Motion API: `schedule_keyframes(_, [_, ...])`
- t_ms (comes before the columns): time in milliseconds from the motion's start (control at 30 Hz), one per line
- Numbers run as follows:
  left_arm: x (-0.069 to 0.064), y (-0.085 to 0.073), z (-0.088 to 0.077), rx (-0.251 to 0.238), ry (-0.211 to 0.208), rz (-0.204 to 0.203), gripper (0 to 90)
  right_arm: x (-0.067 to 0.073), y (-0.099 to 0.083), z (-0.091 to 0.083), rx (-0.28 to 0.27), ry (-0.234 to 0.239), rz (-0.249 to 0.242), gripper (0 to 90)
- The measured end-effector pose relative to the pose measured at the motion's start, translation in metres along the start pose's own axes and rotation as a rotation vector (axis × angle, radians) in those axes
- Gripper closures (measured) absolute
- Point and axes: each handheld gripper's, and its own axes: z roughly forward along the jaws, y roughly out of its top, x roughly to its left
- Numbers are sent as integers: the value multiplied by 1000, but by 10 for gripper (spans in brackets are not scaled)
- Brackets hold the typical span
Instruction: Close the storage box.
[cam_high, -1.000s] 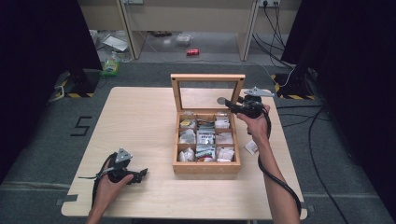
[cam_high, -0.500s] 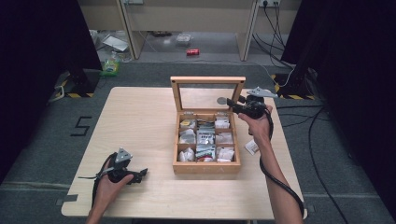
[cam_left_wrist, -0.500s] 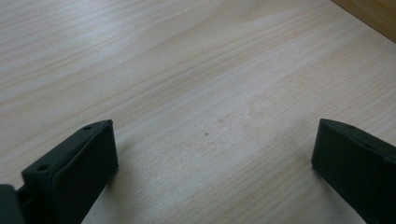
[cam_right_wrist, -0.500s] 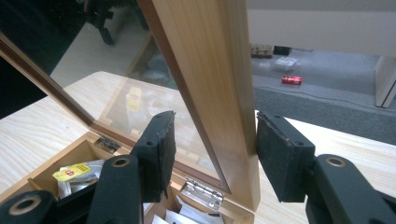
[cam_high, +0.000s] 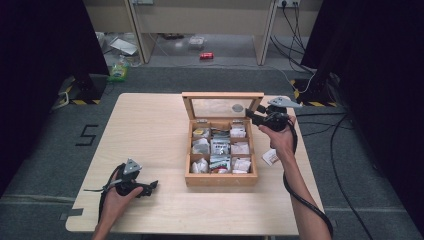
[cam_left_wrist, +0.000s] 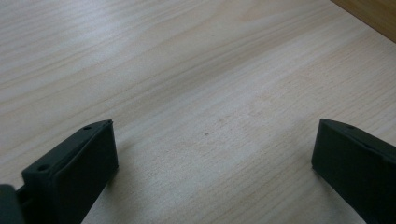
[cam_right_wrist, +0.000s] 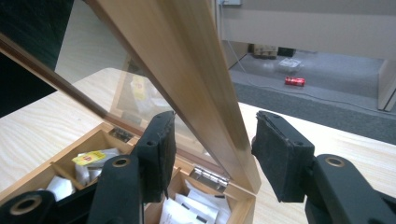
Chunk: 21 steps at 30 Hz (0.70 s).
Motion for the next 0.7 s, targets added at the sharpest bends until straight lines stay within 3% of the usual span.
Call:
schedule_keyframes(400, [0, 0, 0, -2, 1, 0, 0, 8, -10, -11, 31, 32, -13, 471])
schedule_keyframes(700, [0, 0, 0, 0, 1, 2, 0, 9, -19, -19, 37, 62, -51, 462])
